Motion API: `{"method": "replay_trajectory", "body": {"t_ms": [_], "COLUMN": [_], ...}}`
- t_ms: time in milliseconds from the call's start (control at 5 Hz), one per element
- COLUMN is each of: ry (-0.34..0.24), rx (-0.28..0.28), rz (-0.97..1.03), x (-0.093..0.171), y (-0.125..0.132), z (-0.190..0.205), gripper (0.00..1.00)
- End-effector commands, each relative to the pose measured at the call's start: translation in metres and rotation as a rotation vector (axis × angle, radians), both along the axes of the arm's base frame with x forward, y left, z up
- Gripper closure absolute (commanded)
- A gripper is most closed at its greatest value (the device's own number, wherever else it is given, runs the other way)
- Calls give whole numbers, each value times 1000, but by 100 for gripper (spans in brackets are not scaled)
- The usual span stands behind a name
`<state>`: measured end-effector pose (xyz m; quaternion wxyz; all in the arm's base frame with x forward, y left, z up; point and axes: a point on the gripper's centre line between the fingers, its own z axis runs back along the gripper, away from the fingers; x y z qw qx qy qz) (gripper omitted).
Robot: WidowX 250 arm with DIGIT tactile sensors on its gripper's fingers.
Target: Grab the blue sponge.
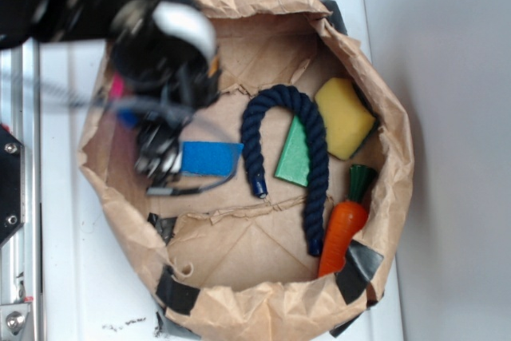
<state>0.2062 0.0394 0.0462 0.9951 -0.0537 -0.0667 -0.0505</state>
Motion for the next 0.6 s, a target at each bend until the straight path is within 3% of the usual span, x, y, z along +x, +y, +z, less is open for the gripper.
{"method": "replay_trajectory", "body": {"t_ms": [0, 200, 400], "ry": [7, 21, -31], "rx": [-18, -25, 16], "rz": [62, 106, 149], "x": [23, 32, 43], "y": [-23, -34, -45], "z": [-15, -27, -40], "gripper": [0, 0, 0]}}
